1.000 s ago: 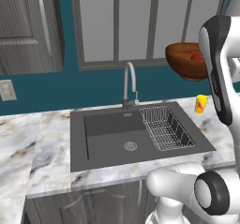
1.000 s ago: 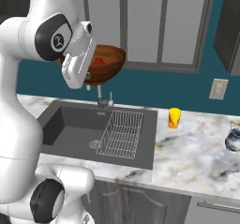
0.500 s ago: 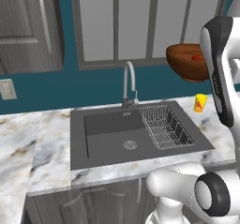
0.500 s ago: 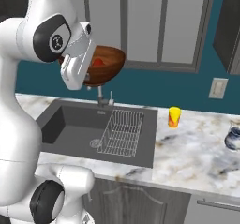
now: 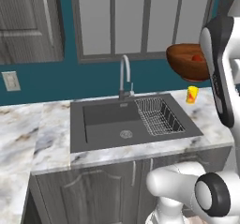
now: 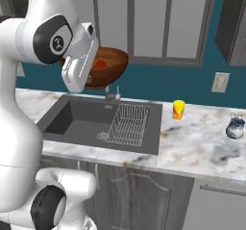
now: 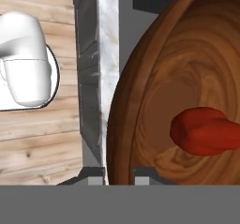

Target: Pick the bell pepper from the sink and place it in the bowl. Then pick the bowl and place it in the microwave. Then close the microwave door and press the start button.

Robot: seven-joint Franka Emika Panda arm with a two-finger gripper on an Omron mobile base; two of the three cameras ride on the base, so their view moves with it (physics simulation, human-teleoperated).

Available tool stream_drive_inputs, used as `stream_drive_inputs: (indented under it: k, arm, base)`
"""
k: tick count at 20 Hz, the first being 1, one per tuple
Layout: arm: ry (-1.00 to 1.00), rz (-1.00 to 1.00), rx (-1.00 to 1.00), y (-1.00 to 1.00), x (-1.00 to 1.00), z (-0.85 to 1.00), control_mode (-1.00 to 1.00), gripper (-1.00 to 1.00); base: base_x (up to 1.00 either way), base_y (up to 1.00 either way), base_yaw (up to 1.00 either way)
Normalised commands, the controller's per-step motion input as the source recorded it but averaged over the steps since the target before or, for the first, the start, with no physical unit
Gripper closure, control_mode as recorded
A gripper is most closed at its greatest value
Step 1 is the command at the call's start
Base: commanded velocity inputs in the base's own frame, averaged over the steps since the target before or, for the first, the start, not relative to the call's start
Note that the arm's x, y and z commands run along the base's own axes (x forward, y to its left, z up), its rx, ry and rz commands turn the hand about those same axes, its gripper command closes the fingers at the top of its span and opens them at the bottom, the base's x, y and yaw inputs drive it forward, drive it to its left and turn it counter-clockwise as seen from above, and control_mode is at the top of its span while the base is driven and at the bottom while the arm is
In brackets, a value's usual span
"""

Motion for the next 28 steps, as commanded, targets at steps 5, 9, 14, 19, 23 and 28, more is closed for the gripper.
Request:
stream_drive_inputs:
  k: [5,9,14,19,23,28]
  arm:
    - [0.00,0.00,0.00,0.00,0.00,0.00,1.00,1.00]
    - [0.00,0.00,0.00,0.00,0.00,0.00,1.00,1.00]
    - [0.00,0.00,0.00,0.00,0.00,0.00,1.00,1.00]
    - [0.00,0.00,0.00,0.00,0.00,0.00,1.00,1.00]
    - [0.00,0.00,0.00,0.00,0.00,0.00,1.00,1.00]
    - [0.00,0.00,0.00,0.00,0.00,0.00,1.00,1.00]
  base:
    - [-0.16,0.00,0.21]
    - [-0.34,-0.03,0.46]
    - [-0.34,-0.01,0.55]
    - [-0.25,0.00,0.58]
    - [-0.19,0.01,0.58]
    - [-0.10,0.05,0.57]
